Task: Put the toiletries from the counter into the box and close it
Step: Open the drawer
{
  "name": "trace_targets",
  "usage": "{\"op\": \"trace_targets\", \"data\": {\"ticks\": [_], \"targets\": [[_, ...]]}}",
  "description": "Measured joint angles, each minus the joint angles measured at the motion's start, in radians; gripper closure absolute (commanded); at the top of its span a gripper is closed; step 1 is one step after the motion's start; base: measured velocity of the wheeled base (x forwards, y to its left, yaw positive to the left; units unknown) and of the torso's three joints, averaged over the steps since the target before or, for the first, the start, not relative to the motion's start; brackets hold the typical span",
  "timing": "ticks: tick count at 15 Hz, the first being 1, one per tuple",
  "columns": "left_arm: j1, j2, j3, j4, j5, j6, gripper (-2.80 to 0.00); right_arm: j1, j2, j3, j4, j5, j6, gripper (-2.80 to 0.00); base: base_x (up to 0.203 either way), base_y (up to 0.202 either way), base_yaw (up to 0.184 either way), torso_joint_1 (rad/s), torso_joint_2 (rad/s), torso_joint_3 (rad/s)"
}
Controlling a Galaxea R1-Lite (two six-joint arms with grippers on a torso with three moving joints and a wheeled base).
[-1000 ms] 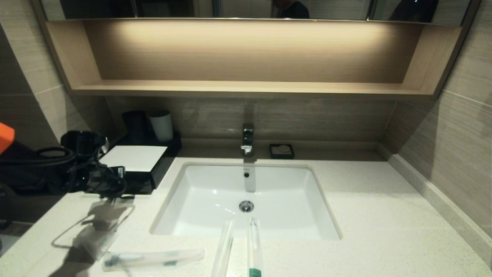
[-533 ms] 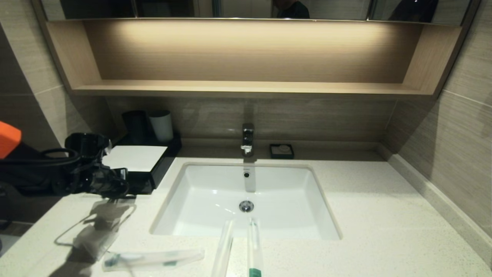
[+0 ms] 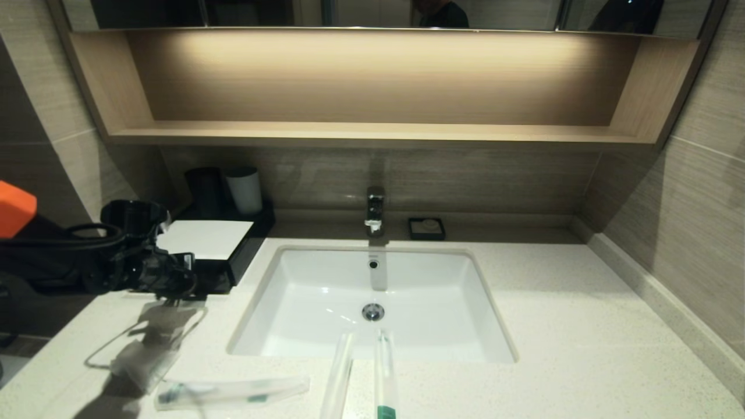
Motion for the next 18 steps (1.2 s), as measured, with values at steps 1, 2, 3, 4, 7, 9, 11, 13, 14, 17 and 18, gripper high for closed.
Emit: {"op": "trace_targets", "data": {"ticks": [1, 2, 3, 4, 7, 9, 11, 13, 14, 17, 18], "targets": [[0.0, 0.001, -0.001, 0.0, 0.0, 0.0, 0.0, 0.0, 0.0, 0.0, 0.0, 0.0, 0.0, 0.0, 0.0, 0.0, 0.0, 0.0, 0.0, 0.0], [0.0, 0.002, -0.003, 0.0, 0.0, 0.0, 0.0, 0.0, 0.0, 0.0, 0.0, 0.0, 0.0, 0.0, 0.0, 0.0, 0.0, 0.0, 0.0, 0.0], [0.0, 0.003, -0.003, 0.0, 0.0, 0.0, 0.0, 0.0, 0.0, 0.0, 0.0, 0.0, 0.0, 0.0, 0.0, 0.0, 0.0, 0.0, 0.0, 0.0], [0.0, 0.004, -0.003, 0.0, 0.0, 0.0, 0.0, 0.0, 0.0, 0.0, 0.0, 0.0, 0.0, 0.0, 0.0, 0.0, 0.0, 0.0, 0.0, 0.0], [0.0, 0.007, -0.005, 0.0, 0.0, 0.002, 0.0, 0.0, 0.0, 0.0, 0.0, 0.0, 0.0, 0.0, 0.0, 0.0, 0.0, 0.0, 0.0, 0.0], [0.0, 0.009, -0.005, 0.0, 0.001, 0.002, 0.0, 0.0, 0.0, 0.0, 0.0, 0.0, 0.0, 0.0, 0.0, 0.0, 0.0, 0.0, 0.0, 0.0], [0.0, 0.012, -0.009, 0.0, 0.002, 0.001, 0.0, 0.0, 0.0, 0.0, 0.0, 0.0, 0.0, 0.0, 0.0, 0.0, 0.0, 0.0, 0.0, 0.0], [0.0, 0.014, -0.014, 0.002, 0.002, 0.002, 0.0, 0.0, 0.0, 0.0, 0.0, 0.0, 0.0, 0.0, 0.0, 0.0, 0.0, 0.0, 0.0, 0.0], [-0.002, 0.015, -0.017, 0.004, 0.001, 0.001, 0.0, 0.0, 0.0, 0.0, 0.0, 0.0, 0.0, 0.0, 0.0, 0.0, 0.0, 0.0, 0.0, 0.0], [-0.004, 0.021, -0.024, 0.004, 0.003, 0.002, 0.0, 0.0, 0.0, 0.0, 0.0, 0.0, 0.0, 0.0, 0.0, 0.0, 0.0, 0.0, 0.0, 0.0], [-0.004, 0.022, -0.024, 0.004, 0.002, 0.003, 0.0, 0.0, 0.0, 0.0, 0.0, 0.0, 0.0, 0.0, 0.0, 0.0, 0.0, 0.0, 0.0, 0.0]]}}
